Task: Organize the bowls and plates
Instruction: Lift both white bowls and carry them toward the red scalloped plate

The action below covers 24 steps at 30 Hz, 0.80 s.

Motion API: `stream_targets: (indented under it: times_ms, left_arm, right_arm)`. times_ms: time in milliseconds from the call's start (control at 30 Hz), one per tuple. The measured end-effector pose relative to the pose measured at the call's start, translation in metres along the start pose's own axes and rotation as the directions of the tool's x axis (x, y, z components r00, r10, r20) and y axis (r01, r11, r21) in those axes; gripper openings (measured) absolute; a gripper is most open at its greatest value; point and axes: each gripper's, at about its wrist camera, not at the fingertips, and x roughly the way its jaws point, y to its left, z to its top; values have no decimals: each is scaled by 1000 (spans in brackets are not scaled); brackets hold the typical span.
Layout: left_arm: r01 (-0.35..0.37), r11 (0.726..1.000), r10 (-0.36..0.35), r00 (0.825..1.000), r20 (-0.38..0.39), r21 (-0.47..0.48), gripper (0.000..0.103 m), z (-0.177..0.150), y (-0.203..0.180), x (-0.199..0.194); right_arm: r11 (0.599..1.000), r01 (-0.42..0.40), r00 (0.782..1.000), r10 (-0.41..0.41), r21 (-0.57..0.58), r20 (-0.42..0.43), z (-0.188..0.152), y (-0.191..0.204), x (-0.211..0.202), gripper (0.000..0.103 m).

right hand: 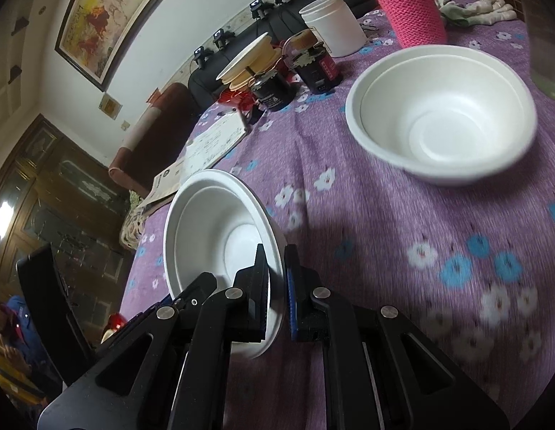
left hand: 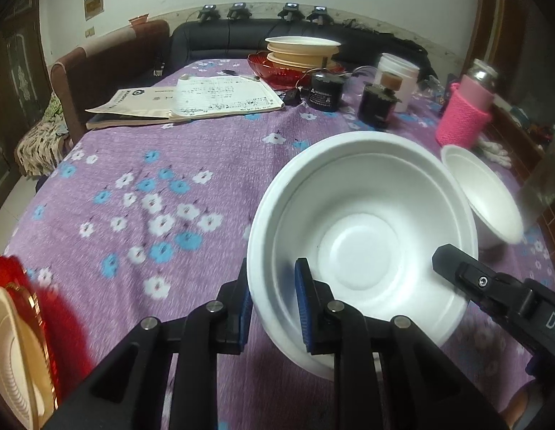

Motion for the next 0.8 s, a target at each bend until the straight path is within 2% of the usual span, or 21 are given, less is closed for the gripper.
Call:
stream_targets:
  times_ms: [367,800]
  left_arm:
    - [-21,999,20,999,44,37,21,-34,7,-53]
    - [-45,999,46,994,95,-8,21,-61,38,-105]
  right_arm:
    - [998,-51,999,51,-23,2,-42,15,-43,8]
    - [989,-110,994,109,-100,-13,-76,51,-74,8]
